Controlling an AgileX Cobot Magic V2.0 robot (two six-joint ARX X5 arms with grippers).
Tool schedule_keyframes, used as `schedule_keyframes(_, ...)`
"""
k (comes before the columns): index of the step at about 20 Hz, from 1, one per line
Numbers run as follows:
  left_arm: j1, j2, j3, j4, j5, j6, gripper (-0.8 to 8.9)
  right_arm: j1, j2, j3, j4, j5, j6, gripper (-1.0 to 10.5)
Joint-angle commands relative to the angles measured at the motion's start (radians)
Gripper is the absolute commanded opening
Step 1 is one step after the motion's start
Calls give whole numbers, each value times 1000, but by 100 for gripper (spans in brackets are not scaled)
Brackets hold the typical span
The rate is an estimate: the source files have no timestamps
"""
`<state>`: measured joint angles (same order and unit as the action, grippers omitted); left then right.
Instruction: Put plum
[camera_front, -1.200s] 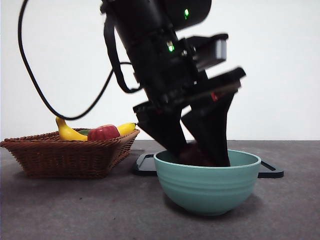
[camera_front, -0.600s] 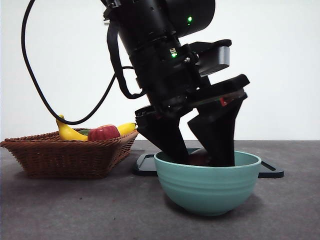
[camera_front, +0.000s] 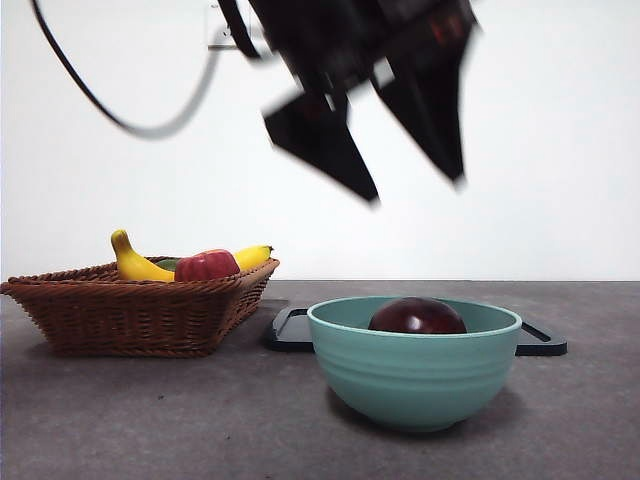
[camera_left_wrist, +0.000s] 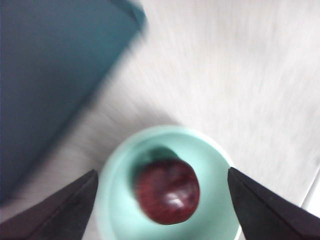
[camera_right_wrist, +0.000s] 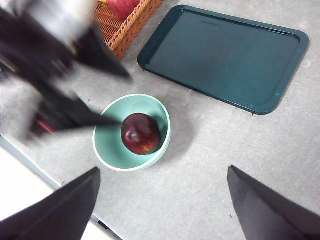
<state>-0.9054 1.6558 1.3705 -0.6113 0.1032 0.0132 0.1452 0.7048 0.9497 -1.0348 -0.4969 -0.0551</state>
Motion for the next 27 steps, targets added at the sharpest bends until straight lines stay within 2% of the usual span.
schedule_keyframes(1,46,-90,29,-2,-3,-7,409,4,6,21,9,0,2,409)
schedule_keyframes(7,242,-333,16,-93,33,-18,406,4,6,21,10,0,2,409)
schedule_keyframes(11,340,-488,-143,-106,114,-35,406,4,6,21,10,0,2,409)
schedule_keyframes(15,349,-655,-370,-102,227,-69,406,4,6,21,10,-1,2,409)
schedule_keyframes(19,348,-768,-500,-142,363,-85,405,4,6,21,10,-1,2,409)
schedule_keyframes(21,348,-794,-508,-183,378,-82,405,4,6,21,9,-1,2,409)
schedule_keyframes(27,347,-806,-508,-182,396,-82,404,4,6,21,8,-1,3,409)
